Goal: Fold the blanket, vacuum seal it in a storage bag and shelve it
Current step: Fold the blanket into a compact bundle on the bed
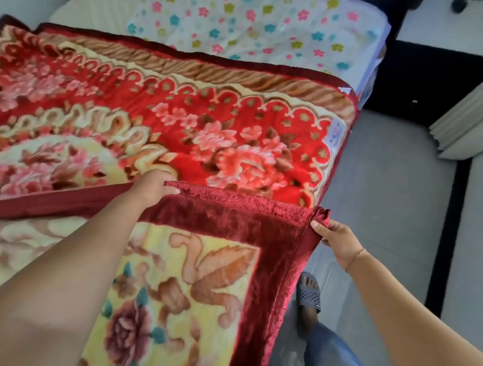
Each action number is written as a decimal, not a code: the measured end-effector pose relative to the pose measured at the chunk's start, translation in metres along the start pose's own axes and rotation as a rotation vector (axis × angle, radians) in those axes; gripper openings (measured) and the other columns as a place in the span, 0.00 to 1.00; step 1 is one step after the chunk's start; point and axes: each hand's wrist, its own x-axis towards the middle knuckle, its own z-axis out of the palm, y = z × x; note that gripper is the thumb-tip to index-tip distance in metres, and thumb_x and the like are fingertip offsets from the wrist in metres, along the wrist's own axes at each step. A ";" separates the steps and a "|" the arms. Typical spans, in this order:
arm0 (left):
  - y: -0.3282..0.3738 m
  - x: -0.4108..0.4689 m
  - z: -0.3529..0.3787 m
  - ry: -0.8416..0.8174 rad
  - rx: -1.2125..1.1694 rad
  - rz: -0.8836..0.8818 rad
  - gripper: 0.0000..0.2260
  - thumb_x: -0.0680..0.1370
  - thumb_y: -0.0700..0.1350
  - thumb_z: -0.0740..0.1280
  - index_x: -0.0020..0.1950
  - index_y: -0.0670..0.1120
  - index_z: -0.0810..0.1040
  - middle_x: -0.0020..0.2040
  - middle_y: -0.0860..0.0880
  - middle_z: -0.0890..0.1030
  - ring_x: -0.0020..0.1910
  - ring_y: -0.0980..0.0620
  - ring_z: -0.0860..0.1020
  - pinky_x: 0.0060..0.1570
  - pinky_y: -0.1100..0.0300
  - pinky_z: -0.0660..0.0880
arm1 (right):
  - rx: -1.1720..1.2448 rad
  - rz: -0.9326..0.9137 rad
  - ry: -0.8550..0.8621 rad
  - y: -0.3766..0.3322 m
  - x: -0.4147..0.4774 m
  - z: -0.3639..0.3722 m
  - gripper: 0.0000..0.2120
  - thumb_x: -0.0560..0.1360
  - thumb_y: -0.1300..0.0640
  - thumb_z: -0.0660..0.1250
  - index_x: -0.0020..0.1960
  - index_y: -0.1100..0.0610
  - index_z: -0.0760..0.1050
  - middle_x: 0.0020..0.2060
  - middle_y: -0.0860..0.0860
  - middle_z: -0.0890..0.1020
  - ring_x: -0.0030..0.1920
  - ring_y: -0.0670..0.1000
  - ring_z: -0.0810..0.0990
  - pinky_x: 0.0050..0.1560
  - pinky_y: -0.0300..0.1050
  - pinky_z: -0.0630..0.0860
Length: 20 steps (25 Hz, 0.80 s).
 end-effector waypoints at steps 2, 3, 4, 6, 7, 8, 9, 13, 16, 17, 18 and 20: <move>0.027 0.029 0.007 -0.053 -0.006 0.019 0.07 0.74 0.42 0.72 0.50 0.41 0.83 0.45 0.47 0.80 0.51 0.43 0.78 0.50 0.57 0.70 | -0.003 0.055 0.043 -0.001 0.024 -0.017 0.08 0.77 0.58 0.67 0.39 0.54 0.76 0.29 0.42 0.81 0.35 0.41 0.76 0.41 0.38 0.67; 0.038 0.043 0.011 -0.071 -0.009 0.027 0.05 0.74 0.42 0.72 0.48 0.42 0.83 0.44 0.47 0.81 0.49 0.43 0.79 0.48 0.57 0.70 | 0.005 0.079 0.056 0.002 0.035 -0.026 0.07 0.77 0.58 0.67 0.40 0.54 0.75 0.31 0.44 0.81 0.36 0.42 0.76 0.41 0.38 0.67; 0.050 0.059 0.017 -0.090 -0.009 0.036 0.04 0.73 0.41 0.73 0.47 0.42 0.83 0.43 0.46 0.82 0.48 0.44 0.80 0.47 0.58 0.70 | 0.013 0.113 0.071 0.003 0.045 -0.036 0.07 0.77 0.58 0.67 0.40 0.54 0.76 0.34 0.46 0.81 0.38 0.43 0.76 0.41 0.38 0.67; 0.065 0.083 0.030 -0.114 0.014 0.043 0.05 0.73 0.41 0.73 0.47 0.42 0.84 0.44 0.45 0.83 0.46 0.45 0.79 0.46 0.58 0.69 | 0.034 0.164 0.087 0.012 0.061 -0.049 0.05 0.77 0.58 0.67 0.42 0.55 0.77 0.37 0.47 0.81 0.41 0.43 0.76 0.42 0.37 0.67; 0.073 0.094 0.037 -0.121 0.030 0.044 0.06 0.73 0.41 0.73 0.48 0.42 0.84 0.45 0.45 0.83 0.46 0.46 0.79 0.47 0.58 0.69 | 0.052 0.180 0.094 0.019 0.070 -0.056 0.05 0.77 0.59 0.66 0.43 0.55 0.78 0.35 0.45 0.82 0.42 0.41 0.77 0.42 0.36 0.67; 0.081 0.104 0.045 -0.125 0.040 0.051 0.07 0.73 0.42 0.73 0.49 0.41 0.83 0.45 0.45 0.83 0.46 0.46 0.79 0.47 0.59 0.68 | 0.064 0.198 0.119 0.021 0.077 -0.061 0.06 0.78 0.60 0.66 0.42 0.55 0.78 0.33 0.43 0.82 0.41 0.40 0.77 0.41 0.34 0.67; 0.092 0.117 0.055 -0.130 0.045 0.069 0.07 0.73 0.41 0.73 0.49 0.40 0.83 0.44 0.45 0.82 0.46 0.46 0.78 0.46 0.59 0.67 | 0.079 0.214 0.158 0.026 0.086 -0.069 0.07 0.78 0.61 0.66 0.42 0.55 0.78 0.30 0.40 0.82 0.40 0.40 0.76 0.41 0.33 0.67; 0.140 0.161 0.088 -0.158 0.069 0.182 0.09 0.74 0.42 0.72 0.48 0.37 0.83 0.45 0.41 0.82 0.48 0.42 0.78 0.47 0.55 0.71 | 0.145 0.247 0.367 0.040 0.115 -0.091 0.08 0.78 0.62 0.65 0.42 0.54 0.77 0.24 0.39 0.79 0.36 0.42 0.73 0.34 0.30 0.67; 0.143 0.187 0.108 -0.177 0.145 0.175 0.11 0.74 0.45 0.72 0.51 0.39 0.83 0.49 0.41 0.83 0.52 0.41 0.78 0.53 0.52 0.72 | 0.103 0.303 0.416 0.049 0.143 -0.087 0.03 0.78 0.61 0.65 0.46 0.56 0.76 0.32 0.47 0.77 0.33 0.45 0.71 0.27 0.33 0.66; 0.138 0.190 0.114 -0.176 0.172 0.157 0.11 0.74 0.46 0.72 0.52 0.40 0.83 0.50 0.42 0.83 0.52 0.42 0.78 0.53 0.53 0.72 | 0.096 0.333 0.410 0.051 0.151 -0.082 0.02 0.79 0.61 0.64 0.48 0.57 0.75 0.34 0.49 0.76 0.32 0.46 0.71 0.27 0.34 0.66; 0.134 0.192 0.119 -0.174 0.186 0.138 0.12 0.74 0.47 0.72 0.53 0.42 0.82 0.52 0.43 0.82 0.54 0.43 0.78 0.53 0.54 0.71 | 0.092 0.360 0.400 0.052 0.158 -0.077 0.02 0.79 0.61 0.63 0.52 0.57 0.74 0.37 0.50 0.76 0.33 0.46 0.72 0.28 0.34 0.68; 0.128 0.193 0.126 -0.168 0.187 0.101 0.13 0.74 0.48 0.73 0.55 0.44 0.81 0.55 0.45 0.82 0.57 0.43 0.77 0.57 0.54 0.69 | 0.134 0.390 0.368 0.053 0.165 -0.069 0.12 0.80 0.62 0.62 0.63 0.58 0.69 0.48 0.55 0.77 0.41 0.51 0.78 0.37 0.38 0.74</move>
